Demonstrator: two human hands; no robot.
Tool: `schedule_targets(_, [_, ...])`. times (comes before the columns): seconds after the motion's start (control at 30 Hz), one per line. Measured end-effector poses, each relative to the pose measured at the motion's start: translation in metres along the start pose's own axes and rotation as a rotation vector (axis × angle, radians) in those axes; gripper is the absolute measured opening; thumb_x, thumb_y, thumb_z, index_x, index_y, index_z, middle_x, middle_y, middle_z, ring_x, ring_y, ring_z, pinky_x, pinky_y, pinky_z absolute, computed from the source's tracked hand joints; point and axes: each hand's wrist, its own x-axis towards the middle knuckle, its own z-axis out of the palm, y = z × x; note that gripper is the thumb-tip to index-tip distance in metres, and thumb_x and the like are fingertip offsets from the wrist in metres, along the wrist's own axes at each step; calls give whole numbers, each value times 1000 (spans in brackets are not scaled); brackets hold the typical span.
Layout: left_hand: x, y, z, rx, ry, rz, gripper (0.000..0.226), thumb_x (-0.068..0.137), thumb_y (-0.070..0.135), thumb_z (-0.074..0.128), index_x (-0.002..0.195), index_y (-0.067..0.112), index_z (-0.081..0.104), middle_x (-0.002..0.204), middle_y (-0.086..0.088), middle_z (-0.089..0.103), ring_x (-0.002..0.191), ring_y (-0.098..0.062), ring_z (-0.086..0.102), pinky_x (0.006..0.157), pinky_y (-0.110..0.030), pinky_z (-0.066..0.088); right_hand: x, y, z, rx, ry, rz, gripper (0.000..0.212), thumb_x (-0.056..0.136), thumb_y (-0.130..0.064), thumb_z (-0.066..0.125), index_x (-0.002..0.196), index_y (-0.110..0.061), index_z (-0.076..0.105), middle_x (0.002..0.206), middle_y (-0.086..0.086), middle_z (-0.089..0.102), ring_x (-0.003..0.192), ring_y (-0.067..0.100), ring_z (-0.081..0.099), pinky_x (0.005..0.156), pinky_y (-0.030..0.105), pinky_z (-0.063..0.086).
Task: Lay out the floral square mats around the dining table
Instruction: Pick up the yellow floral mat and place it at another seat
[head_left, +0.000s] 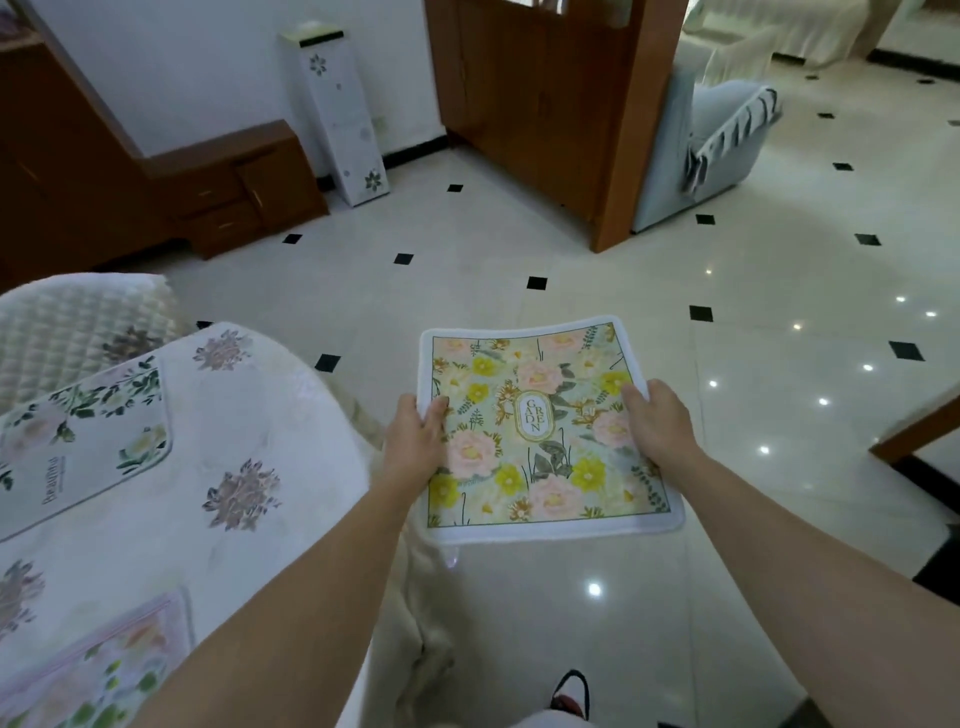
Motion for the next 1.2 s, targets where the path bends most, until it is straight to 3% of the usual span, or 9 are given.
schedule_targets(0.1, [19,15,15,26,44,-29,34,100,44,44,103,11,48,87,3,58,79,-10,58,68,-38,53,29,-7,-5,5,-3,-42,38,102,-38,40,97,-2,52,89,12,56,83,29,52,67,35,36])
schedule_targets(0.17, [31,27,21,95,81,-26,33,102,41,42,103,8,48,81,6,53,72,-3,49,56,-24,38,46,-11,-4,11,-14,-53,37,102,-37,39,95,-3,51,84,8,53,80,27,51,64,35,34])
schedule_targets(0.33, [73,39,28,140,91,-39,29,103,40,41,102,12,48,82,8,56,68,-1,50,51,-20,31,92,-24,8,26,-54,-53,33,102,-35,39,94,-6,51,79,1,50,71,18,48,55,28,34])
schedule_targets(0.43, [109,39,29,101,75,-54,32,102,42,41,104,12,49,92,-1,63,75,-10,58,52,-23,36,126,-35,22,31,-80,-48,29,102,-34,40,94,-7,50,79,0,51,68,11,47,55,26,34])
schedule_targets(0.6, [195,34,26,-28,97,-67,30,101,40,45,99,11,50,93,-8,65,86,-25,66,65,-37,53,196,-67,62,-36,-110,-90,31,103,-35,38,97,-6,48,81,0,51,70,15,48,55,26,35])
schedule_targets(0.97, [401,45,-36,-86,190,-93,28,100,42,46,96,15,49,91,-7,66,81,-25,69,70,-50,58,360,-201,180,-74,-182,-150,33,103,-34,38,99,-4,49,80,2,50,76,23,50,58,33,34])
schedule_targets(1.2, [493,50,-73,-89,287,-144,29,101,38,46,97,9,50,91,-7,64,82,-23,65,69,-42,56,444,-270,252,-65,-270,-195,33,103,-34,38,100,-3,50,81,5,55,72,23,53,57,30,39])
